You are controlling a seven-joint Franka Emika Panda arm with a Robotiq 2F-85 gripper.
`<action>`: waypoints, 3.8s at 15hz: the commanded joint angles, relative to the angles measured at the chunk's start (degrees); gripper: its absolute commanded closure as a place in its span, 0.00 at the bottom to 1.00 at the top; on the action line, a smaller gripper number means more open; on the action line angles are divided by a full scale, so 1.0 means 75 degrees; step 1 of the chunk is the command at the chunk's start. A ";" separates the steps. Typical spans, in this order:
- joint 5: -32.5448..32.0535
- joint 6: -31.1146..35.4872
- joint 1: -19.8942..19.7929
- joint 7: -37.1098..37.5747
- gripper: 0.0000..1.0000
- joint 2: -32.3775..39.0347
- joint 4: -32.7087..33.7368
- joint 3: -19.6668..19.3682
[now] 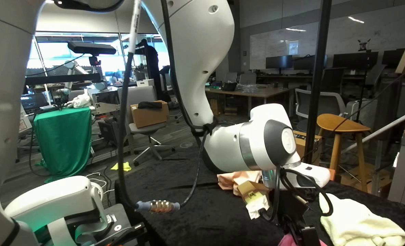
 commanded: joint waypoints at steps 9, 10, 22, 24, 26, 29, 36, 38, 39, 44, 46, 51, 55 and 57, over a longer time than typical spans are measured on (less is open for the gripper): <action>0.0388 0.0313 -0.0039 -0.0071 0.81 0.0089 0.0162 -0.0036; 0.0497 0.0357 -0.0045 -0.0114 0.89 0.0074 0.0139 -0.0020; 0.2260 0.2271 0.0116 -0.2172 0.93 -0.1486 -0.1132 0.0198; 0.2662 0.2308 0.0098 -0.2804 0.93 -0.1920 -0.1249 0.0462; 0.2925 0.2136 0.0196 -0.3283 0.94 -0.2323 -0.1287 0.0716; 0.3105 0.1964 0.0379 -0.3770 0.94 -0.2915 -0.1423 0.1211; 0.3812 0.1230 0.0945 -0.4980 0.94 -0.3552 -0.1183 0.2667; 0.3849 0.0983 0.1093 -0.5100 0.94 -0.3479 -0.0921 0.2965; 0.3896 0.0876 0.1162 -0.5215 0.94 -0.3344 -0.0751 0.3088; 0.3331 0.0280 0.1248 -0.4875 0.94 -0.2740 0.0026 0.3301; 0.3279 0.0156 0.1264 -0.4886 0.94 -0.2474 0.0275 0.3247; 0.3402 0.0014 0.1316 -0.4825 0.92 -0.2012 0.0772 0.3063; 0.3563 -0.0070 0.1317 -0.4770 0.53 -0.1790 0.1063 0.2927; 0.3658 -0.0113 0.1304 -0.4794 0.38 -0.1759 0.1138 0.2881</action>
